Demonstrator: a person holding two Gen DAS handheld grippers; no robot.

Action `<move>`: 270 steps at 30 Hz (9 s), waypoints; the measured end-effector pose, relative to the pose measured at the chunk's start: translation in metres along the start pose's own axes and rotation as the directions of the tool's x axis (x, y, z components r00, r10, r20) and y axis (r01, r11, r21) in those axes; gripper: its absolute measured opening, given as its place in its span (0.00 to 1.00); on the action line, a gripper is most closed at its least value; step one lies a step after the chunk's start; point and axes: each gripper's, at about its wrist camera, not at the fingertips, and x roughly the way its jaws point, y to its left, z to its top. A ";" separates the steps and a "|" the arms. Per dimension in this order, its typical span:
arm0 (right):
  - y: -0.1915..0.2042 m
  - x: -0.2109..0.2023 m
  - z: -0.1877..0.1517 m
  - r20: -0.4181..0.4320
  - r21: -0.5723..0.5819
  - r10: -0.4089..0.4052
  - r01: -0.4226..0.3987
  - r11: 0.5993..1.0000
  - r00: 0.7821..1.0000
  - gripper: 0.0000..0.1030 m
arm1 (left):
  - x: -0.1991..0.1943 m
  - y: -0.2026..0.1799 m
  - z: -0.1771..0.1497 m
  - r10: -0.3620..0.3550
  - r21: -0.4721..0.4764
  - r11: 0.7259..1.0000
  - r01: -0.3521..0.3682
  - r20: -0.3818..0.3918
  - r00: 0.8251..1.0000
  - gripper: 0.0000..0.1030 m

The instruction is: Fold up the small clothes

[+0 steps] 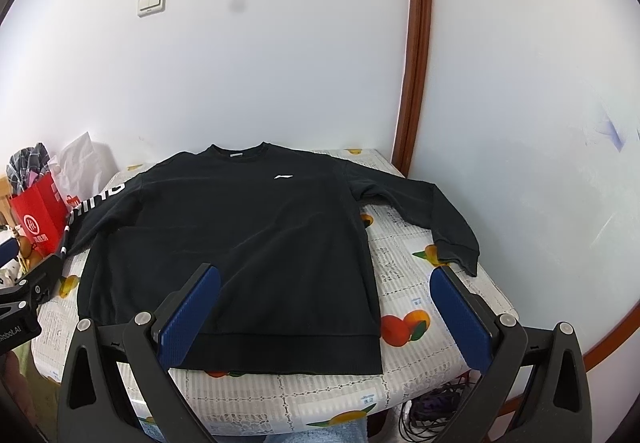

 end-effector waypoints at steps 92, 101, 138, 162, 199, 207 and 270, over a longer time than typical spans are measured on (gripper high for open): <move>0.078 0.189 -0.008 -0.265 -0.075 0.051 -0.073 0.994 0.963 1.00 | 0.209 0.232 -0.063 0.378 -0.101 0.893 -0.439 -0.361 0.852 0.14; 0.044 0.195 -0.002 -0.255 -0.022 0.101 -0.110 0.994 0.962 0.99 | 0.176 0.202 0.008 0.345 -0.109 0.917 -0.383 -0.262 0.902 0.11; -0.043 0.215 0.000 -0.201 0.019 0.201 -0.201 0.979 0.959 0.92 | 0.256 -0.062 0.112 -0.230 0.058 0.967 0.247 -0.217 0.949 0.35; 0.131 0.365 0.028 -0.432 0.023 0.329 -0.354 0.935 0.840 0.69 | 0.268 0.163 0.008 0.109 -0.002 0.993 -0.118 -0.363 0.925 0.71; -0.028 0.395 0.074 -0.456 0.126 0.244 -0.210 0.970 0.856 0.46 | 0.275 0.169 0.007 0.131 -0.071 0.983 -0.172 -0.393 0.910 0.81; -0.014 0.405 0.051 -0.400 0.164 0.299 -0.253 0.953 0.866 0.51 | 0.266 0.159 0.005 0.134 -0.035 0.986 -0.161 -0.397 0.908 0.81; -0.208 0.309 -0.030 -0.364 0.030 -0.115 0.135 0.990 0.924 0.53 | 0.244 0.136 -0.004 0.135 -0.066 0.983 -0.174 -0.390 0.911 0.79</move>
